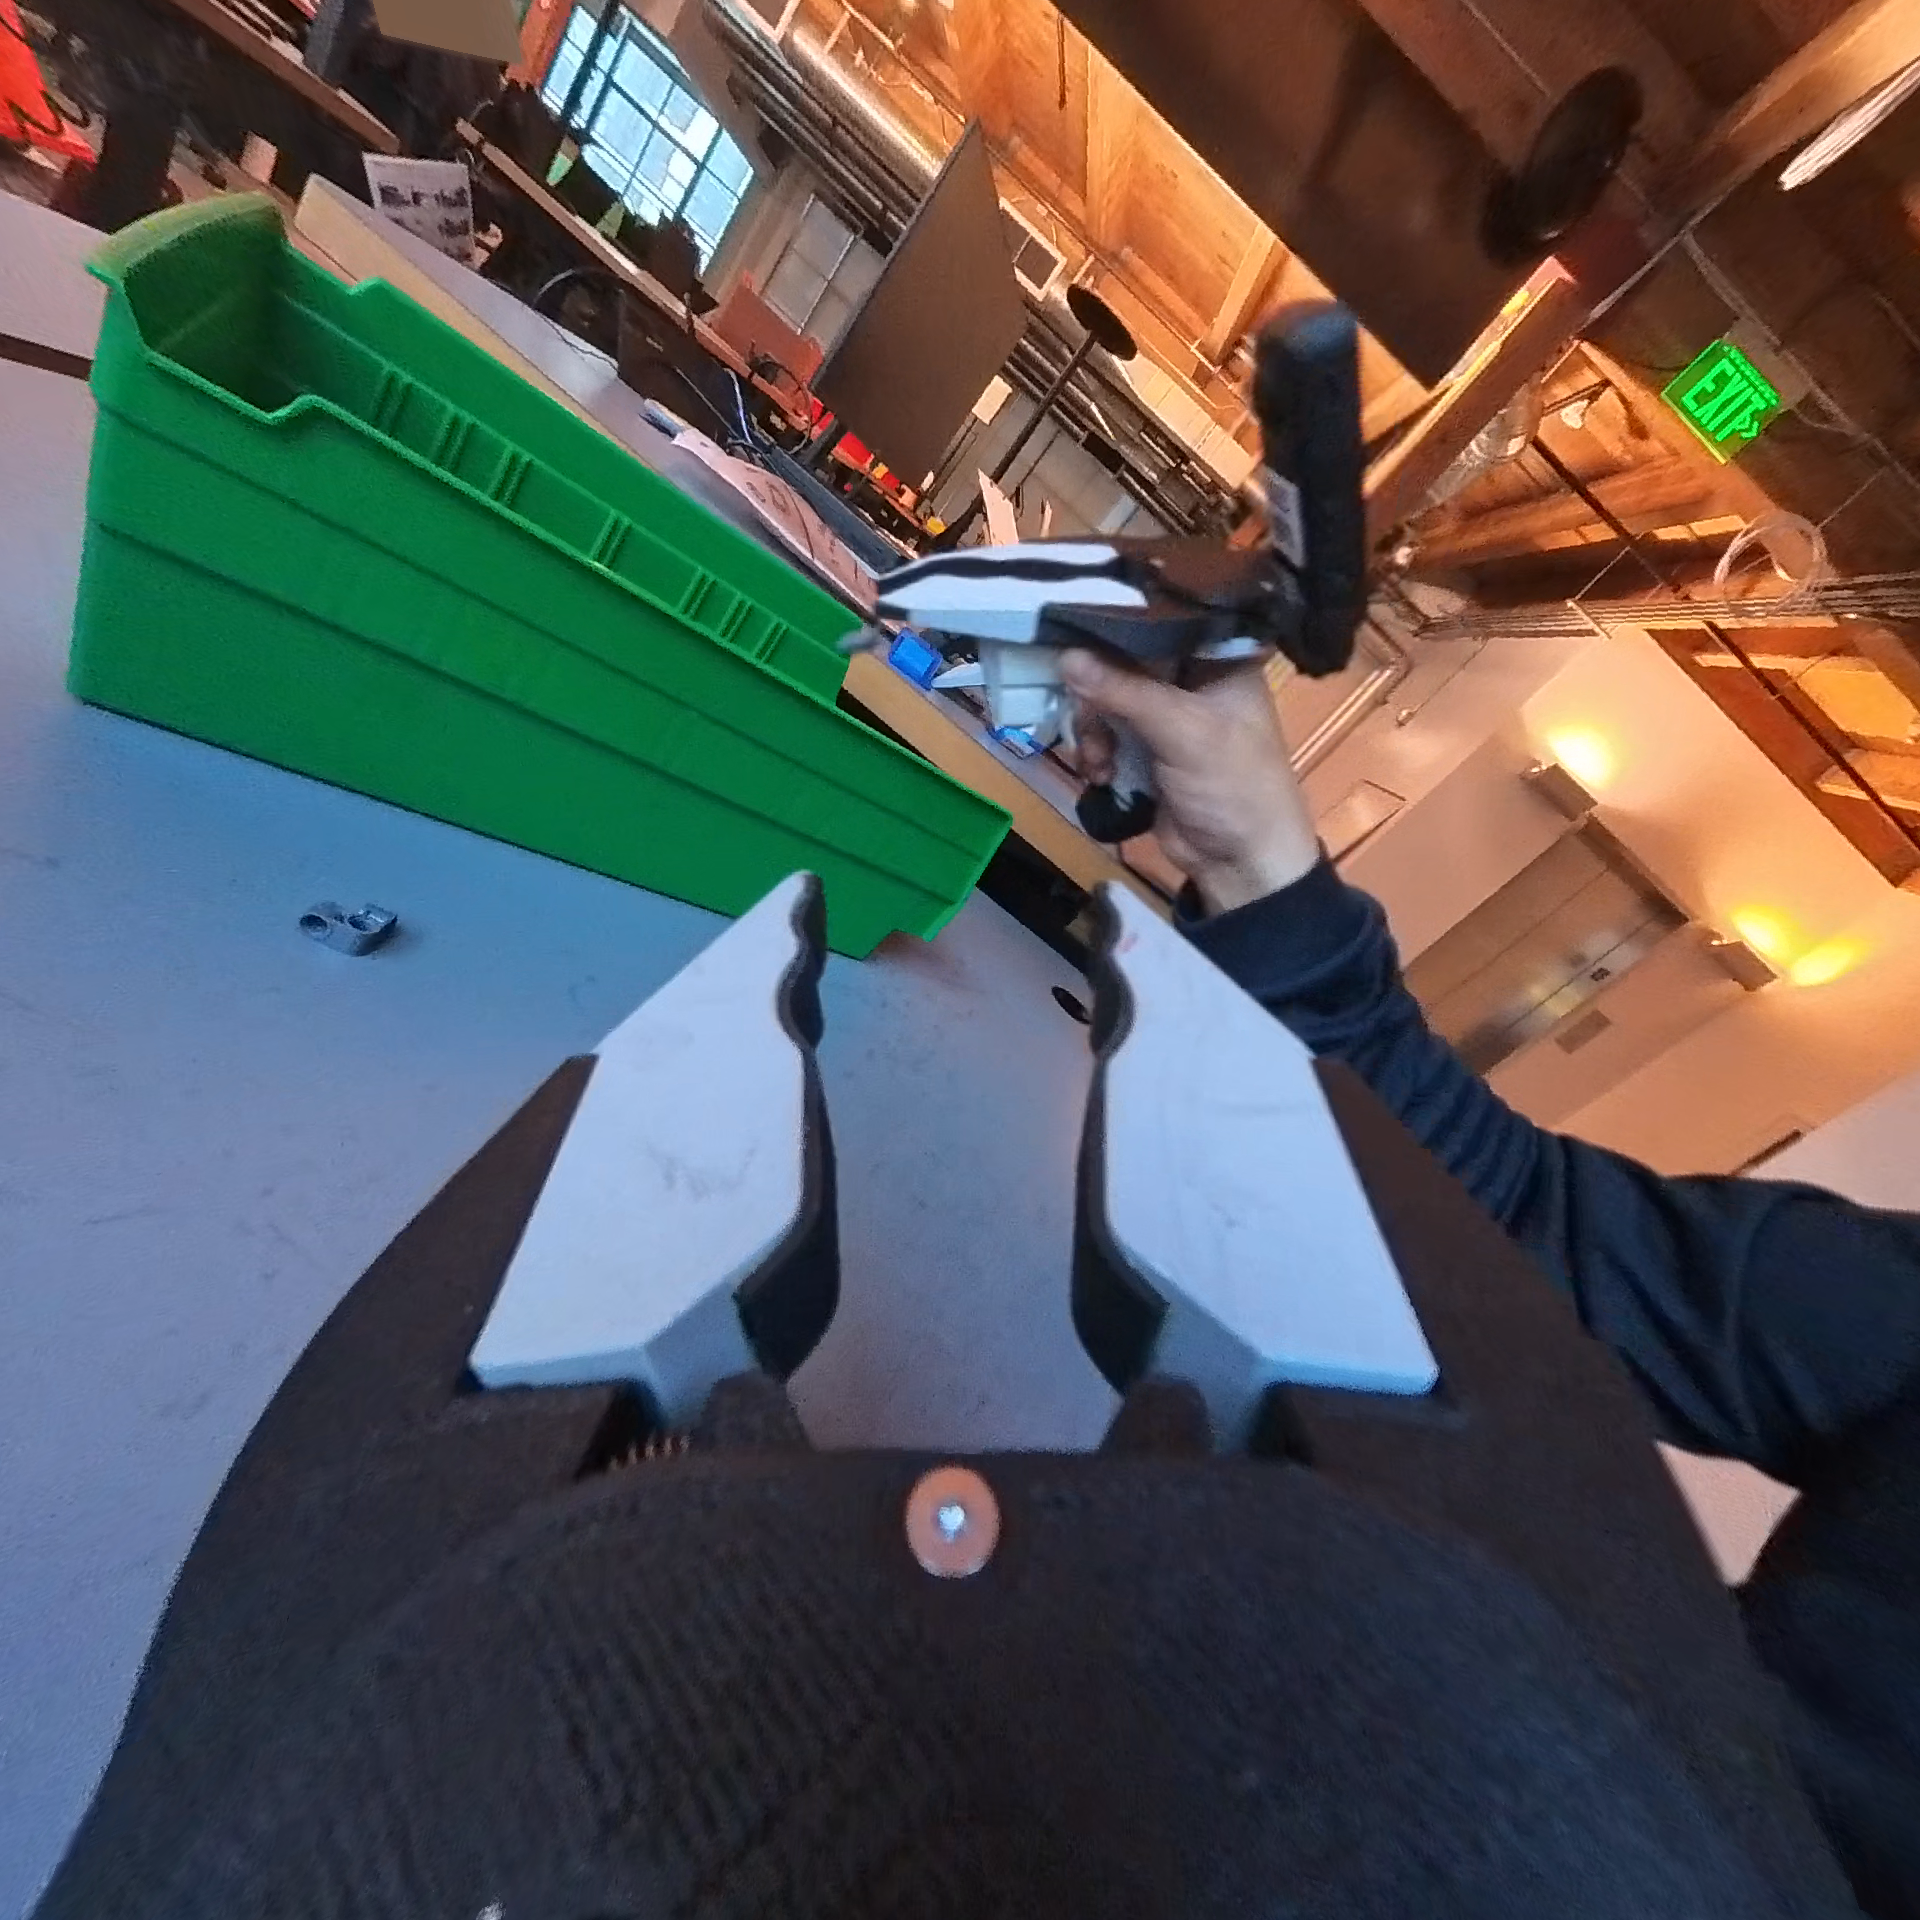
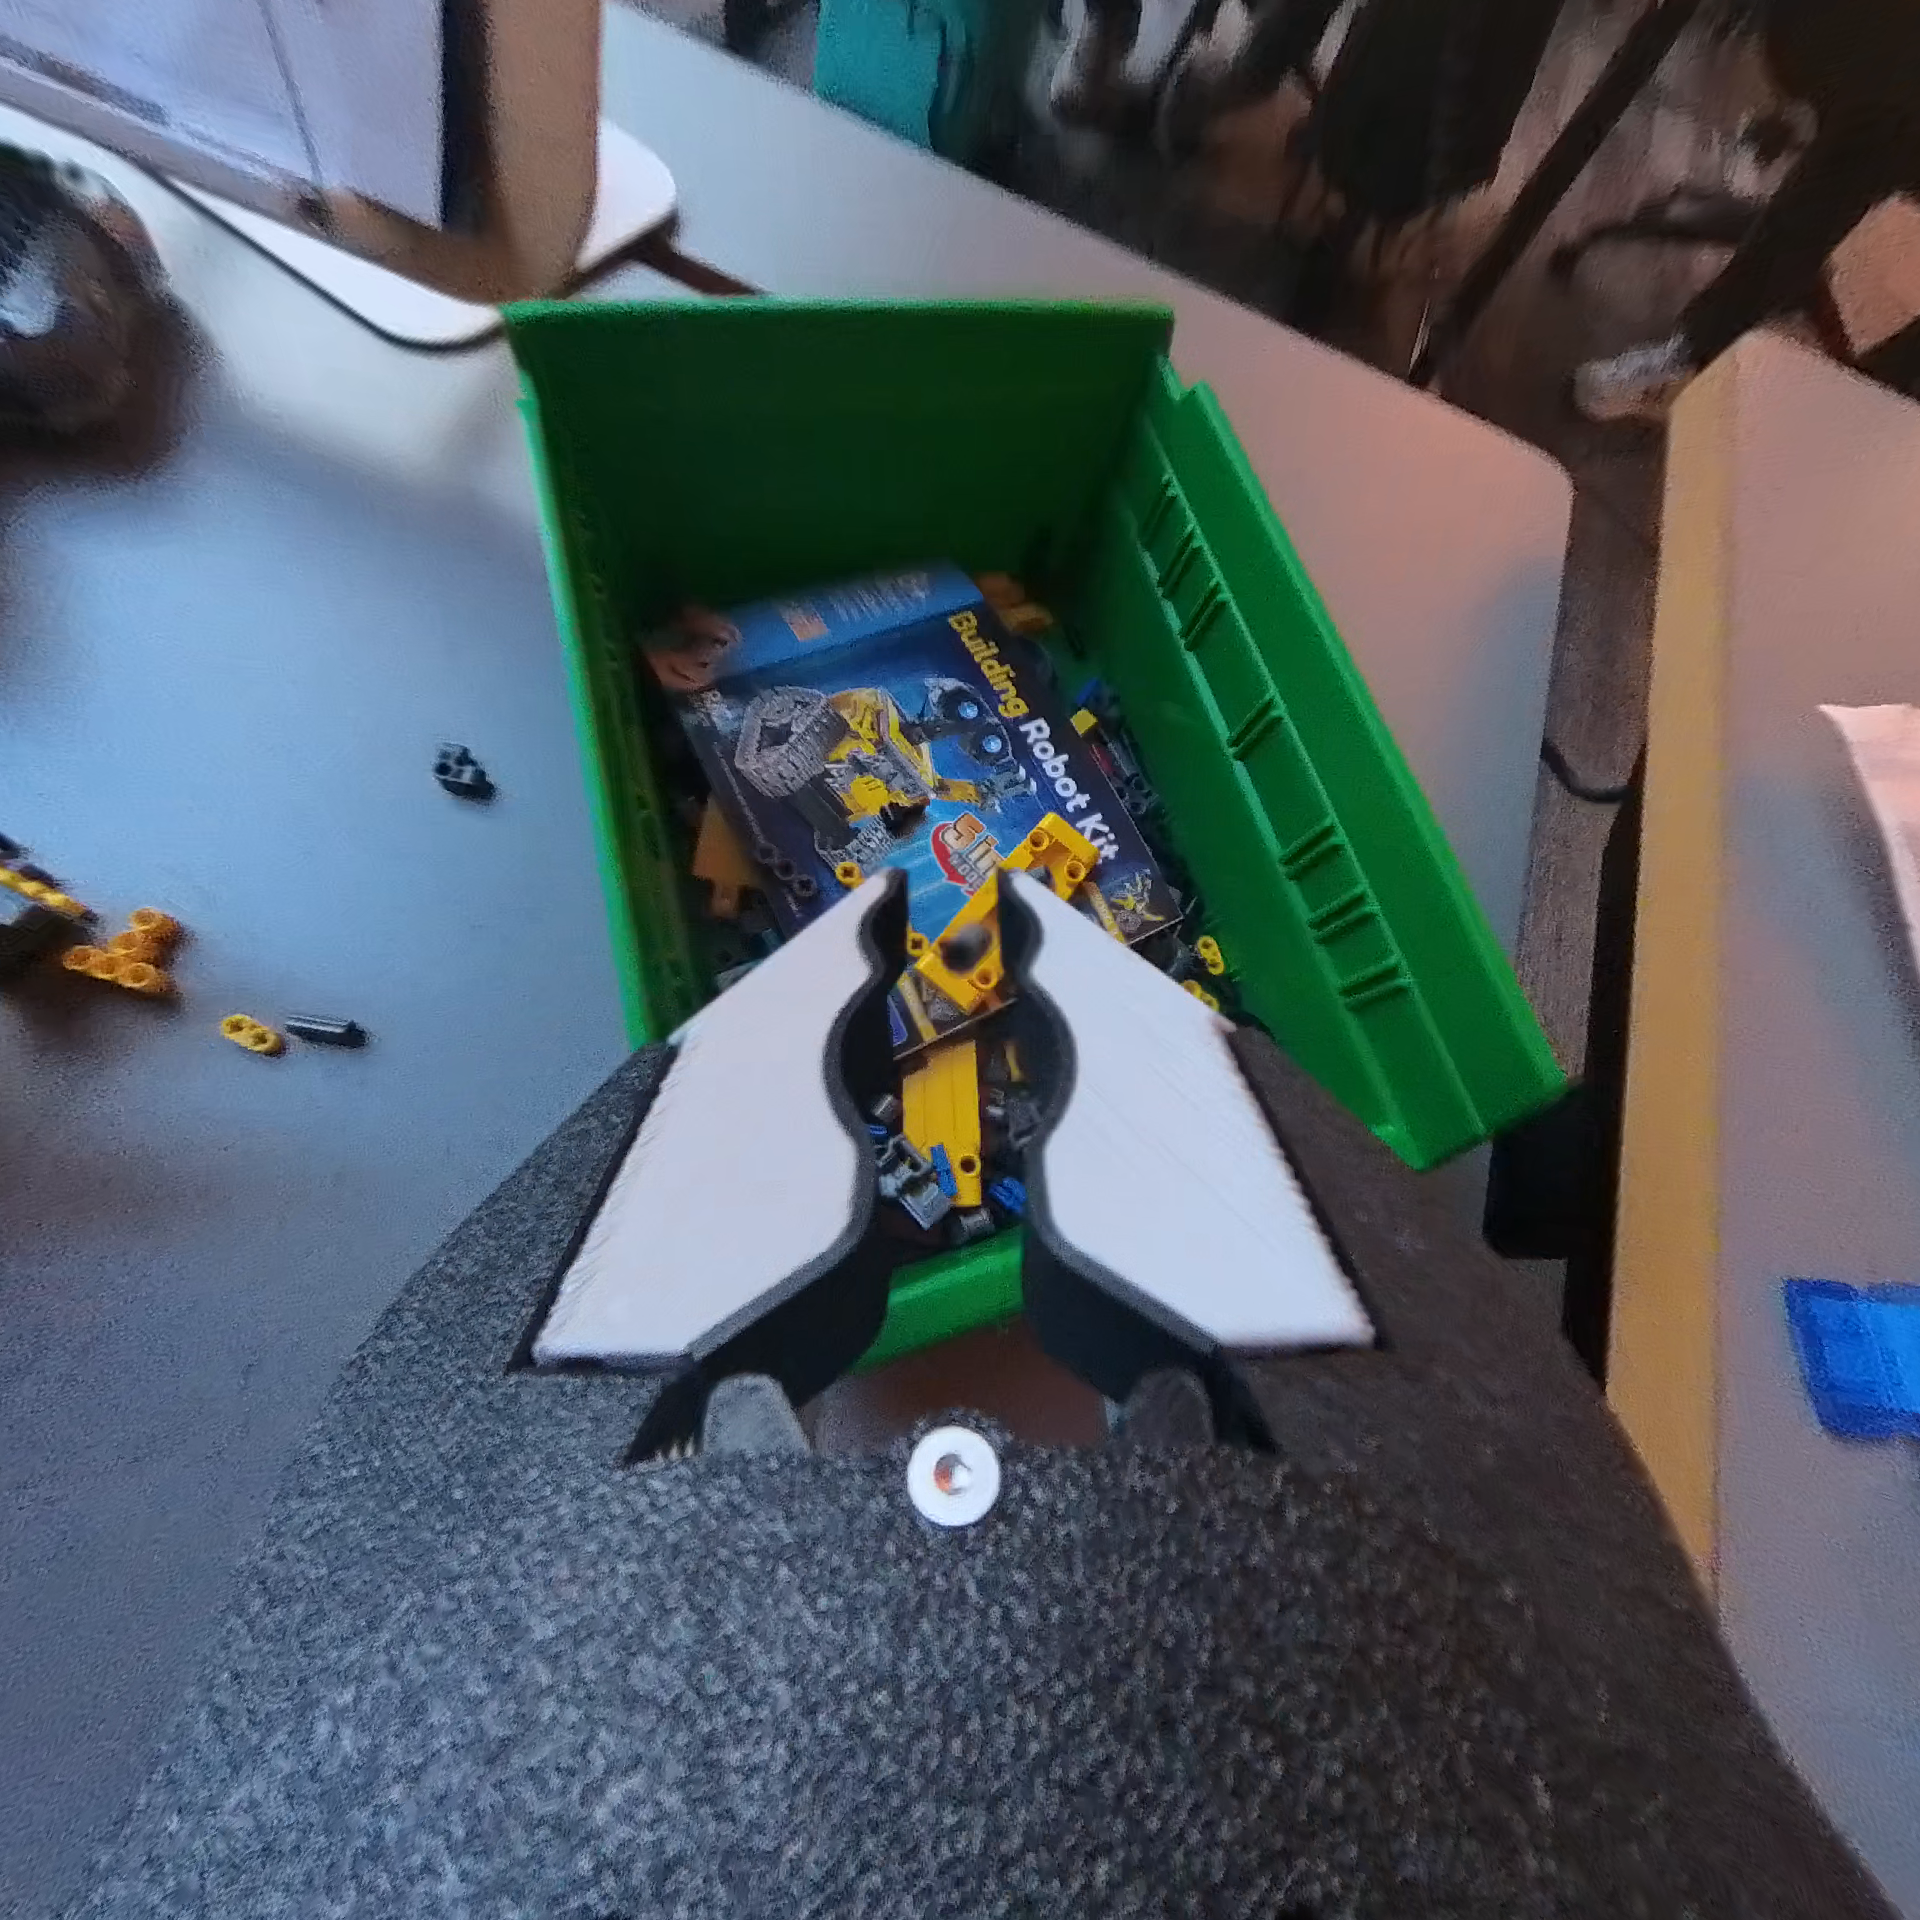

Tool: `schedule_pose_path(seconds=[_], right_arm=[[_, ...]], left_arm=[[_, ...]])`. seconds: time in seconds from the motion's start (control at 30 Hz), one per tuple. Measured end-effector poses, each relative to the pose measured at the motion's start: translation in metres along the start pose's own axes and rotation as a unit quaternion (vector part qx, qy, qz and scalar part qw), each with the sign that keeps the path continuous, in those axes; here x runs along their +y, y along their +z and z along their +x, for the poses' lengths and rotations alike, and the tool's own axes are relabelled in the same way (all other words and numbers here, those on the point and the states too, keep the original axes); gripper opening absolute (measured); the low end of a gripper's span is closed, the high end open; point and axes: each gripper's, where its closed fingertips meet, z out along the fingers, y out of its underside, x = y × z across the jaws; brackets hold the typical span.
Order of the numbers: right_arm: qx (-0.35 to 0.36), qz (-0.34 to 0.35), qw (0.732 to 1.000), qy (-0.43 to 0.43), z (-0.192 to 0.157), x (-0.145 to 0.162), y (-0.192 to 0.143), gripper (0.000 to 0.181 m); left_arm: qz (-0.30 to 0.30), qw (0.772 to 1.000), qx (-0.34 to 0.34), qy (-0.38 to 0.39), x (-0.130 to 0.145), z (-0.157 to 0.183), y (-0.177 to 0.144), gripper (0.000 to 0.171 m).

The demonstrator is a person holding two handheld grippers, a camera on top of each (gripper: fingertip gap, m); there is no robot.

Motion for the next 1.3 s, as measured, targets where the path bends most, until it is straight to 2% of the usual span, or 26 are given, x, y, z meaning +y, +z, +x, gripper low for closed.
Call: schedule_pose_path(seconds=[0.1, 0.27, 0.37, 0.43, 0.53, 0.57, 0.67, 0.73, 0.8, 0.83, 0.93, 0.97, 1.0, 1.03, 1.1, 1.2, 1.3], right_arm=[[0.0, -0.025, 1.0, 0.014, 0.003, -0.002, 0.017, 0.038], [0.014, 0.026, 1.0, 0.011, -0.002, -0.03, 0.022, 0.049], [-0.035, 0.109, 0.993, 0.025, -0.036, -0.065, 0.013, 0.063], [-0.098, 0.15, 0.983, 0.043, -0.071, -0.084, 0.012, 0.063], [-0.171, 0.171, 0.969, 0.059, -0.119, -0.098, 0.018, 0.06], [-0.19, 0.171, 0.965, 0.051, -0.133, -0.098, 0.021, 0.051], [-0.221, 0.177, 0.958, 0.039, -0.16, -0.093, 0.03, 0.022], [-0.252, 0.173, 0.951, 0.036, -0.175, -0.083, 0.034, 0.02], [-0.297, 0.155, 0.942, 0.012, -0.191, -0.067, 0.037, 0.018], [-0.32, 0.14, 0.937, 0.002, -0.199, -0.058, 0.037, 0.013], [-0.329, 0.136, 0.935, -0.007, -0.204, -0.052, 0.036, 0.016], [-0.31, 0.134, 0.941, -0.011, -0.201, -0.051, 0.04, 0.04], [-0.287, 0.132, 0.949, -0.018, -0.196, -0.05, 0.046, 0.061], [-0.274, 0.124, 0.953, -0.032, -0.193, -0.045, 0.053, 0.067], [-0.275, 0.086, 0.957, -0.038, -0.195, -0.032, 0.064, 0.062], [-0.255, 0.086, 0.962, -0.042, -0.193, -0.03, 0.071, 0.054], [-0.199, 0.084, 0.974, -0.069, -0.182, -0.029, 0.076, 0.054]], left_arm=[[0.011, 0.999, -0.011, 0.033, -0.004, -0.002, -0.004, 0.03], [0.019, 0.995, -0.043, 0.084, -0.011, -0.005, -0.009, 0.029], [0.022, 0.993, -0.045, 0.105, -0.012, -0.002, -0.009, 0.027], [0.015, 0.991, -0.054, 0.124, -0.01, -0.004, -0.009, 0.026], [0.018, 0.984, -0.077, 0.159, -0.013, -0.008, -0.012, 0.02], [0.022, 0.981, -0.093, 0.169, -0.015, -0.011, -0.014, 0.017], [0.011, 0.982, -0.084, 0.171, -0.013, -0.009, -0.016, 0.011], [-0.011, 0.986, -0.043, 0.161, -0.008, -0.003, -0.015, 0.0], [-0.024, 0.989, -0.036, 0.141, -0.007, -0.006, -0.014, 0.011], [-0.031, 0.987, -0.035, 0.154, -0.007, -0.006, -0.013, 0.002], [-0.055, 0.971, -0.066, 0.224, -0.012, -0.009, -0.008, 0.001], [-0.073, 0.966, -0.056, 0.241, -0.009, -0.006, -0.006, 0.03], [-0.096, 0.964, -0.035, 0.244, -0.004, -0.002, -0.003, 0.043], [-0.121, 0.965, -0.021, 0.232, 0.002, 0.0, -0.001, 0.04], [-0.157, 0.965, -0.017, 0.208, 0.009, -0.006, 0.003, 0.035], [-0.179, 0.96, -0.063, 0.207, 0.014, -0.028, 0.006, 0.025], [-0.195, 0.937, -0.152, 0.248, 0.01, -0.054, -0.002, 0.037]])
